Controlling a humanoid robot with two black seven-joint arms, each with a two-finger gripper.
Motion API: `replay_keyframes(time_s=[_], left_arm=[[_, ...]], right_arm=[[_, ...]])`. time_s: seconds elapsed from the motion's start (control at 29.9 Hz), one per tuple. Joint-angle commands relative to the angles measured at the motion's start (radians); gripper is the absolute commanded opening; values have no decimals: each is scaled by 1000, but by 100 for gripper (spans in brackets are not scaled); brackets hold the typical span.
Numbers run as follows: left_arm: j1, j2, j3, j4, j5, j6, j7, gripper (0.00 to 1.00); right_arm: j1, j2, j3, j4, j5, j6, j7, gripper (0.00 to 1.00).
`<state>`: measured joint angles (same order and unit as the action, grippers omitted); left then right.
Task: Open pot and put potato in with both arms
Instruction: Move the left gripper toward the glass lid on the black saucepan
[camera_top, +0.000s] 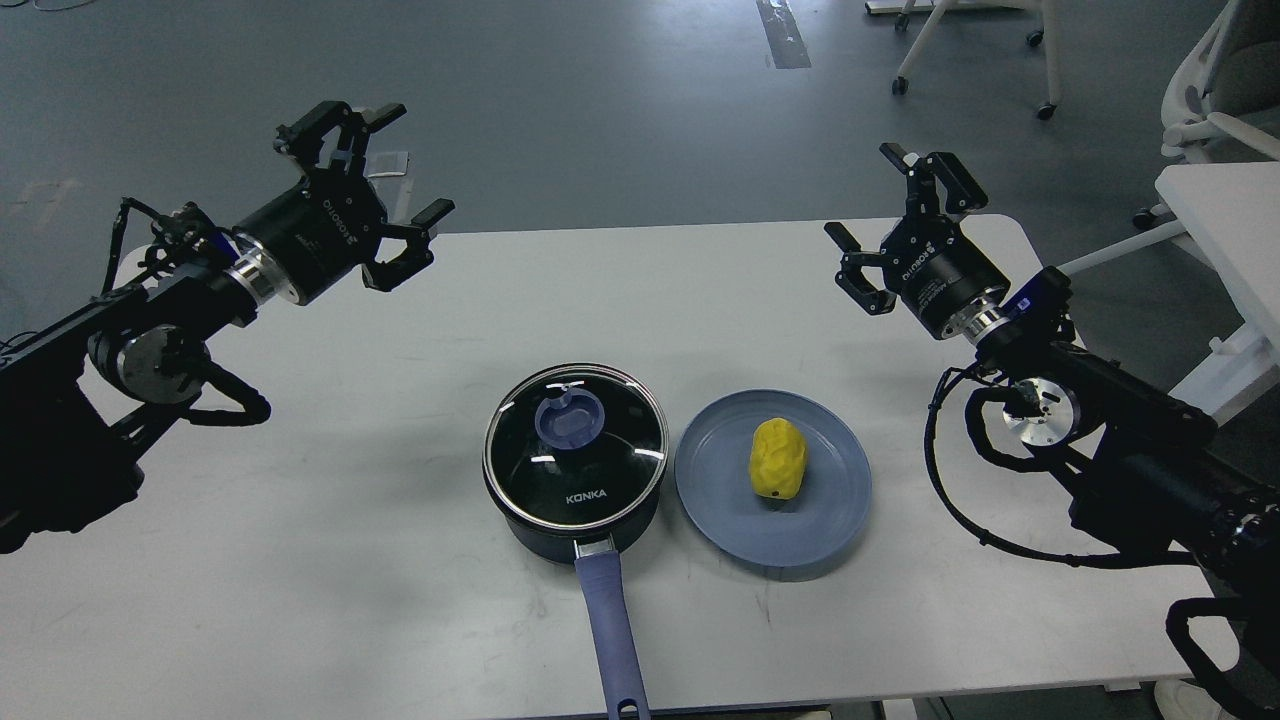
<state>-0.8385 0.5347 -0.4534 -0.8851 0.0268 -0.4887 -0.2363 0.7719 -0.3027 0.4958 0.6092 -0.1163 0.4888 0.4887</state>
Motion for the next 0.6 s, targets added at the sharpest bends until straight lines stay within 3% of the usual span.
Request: replay_keyframes(time_s=[0.0, 0.47, 0.57], left_arm=[[16, -2, 1, 3, 1, 0, -4, 98], [12, 24, 16, 71, 63, 0, 3, 98], [22, 11, 13, 60, 174, 0, -14, 98]], right_arm=[[0, -6, -2, 3, 0, 0, 0, 100], [-3, -53, -3, 15, 0, 0, 0, 100], [-11, -53, -3, 23, 0, 0, 0, 100]])
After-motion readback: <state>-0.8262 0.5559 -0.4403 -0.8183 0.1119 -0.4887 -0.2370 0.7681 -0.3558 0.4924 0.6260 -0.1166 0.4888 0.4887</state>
